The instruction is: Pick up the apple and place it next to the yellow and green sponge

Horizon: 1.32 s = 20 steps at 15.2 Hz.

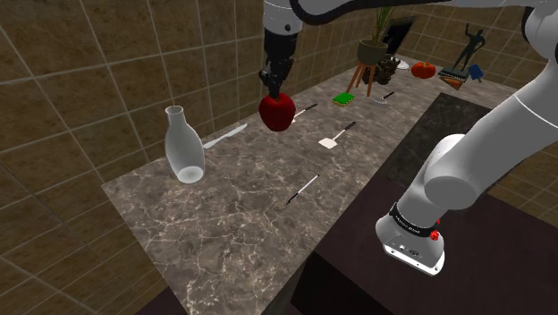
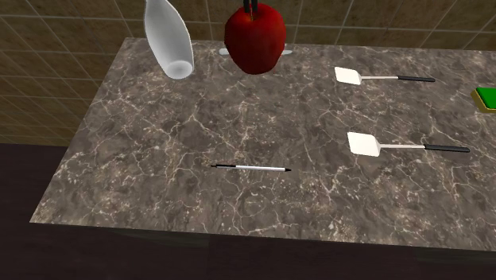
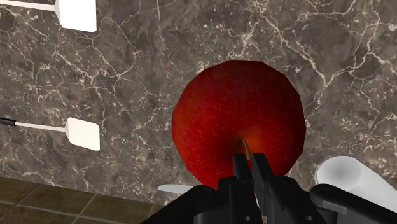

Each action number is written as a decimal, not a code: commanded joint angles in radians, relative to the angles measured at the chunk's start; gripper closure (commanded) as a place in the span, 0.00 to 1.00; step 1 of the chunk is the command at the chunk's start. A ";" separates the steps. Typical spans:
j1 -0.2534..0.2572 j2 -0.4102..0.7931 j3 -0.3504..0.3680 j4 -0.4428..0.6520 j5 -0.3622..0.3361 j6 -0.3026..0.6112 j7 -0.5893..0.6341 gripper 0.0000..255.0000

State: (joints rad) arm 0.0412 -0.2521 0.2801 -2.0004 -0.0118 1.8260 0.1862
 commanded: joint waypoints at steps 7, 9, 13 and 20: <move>-0.046 -0.013 -0.081 0.010 -0.008 -0.018 -0.125 1.00; -0.065 -0.011 -0.113 0.010 -0.013 -0.014 -0.173 1.00; -0.103 0.006 -0.174 0.023 -0.023 -0.006 -0.268 1.00; -0.168 0.074 -0.276 0.091 -0.033 0.001 -0.431 1.00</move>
State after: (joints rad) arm -0.1178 -0.1930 0.0177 -1.9269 -0.0440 1.8279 -0.2216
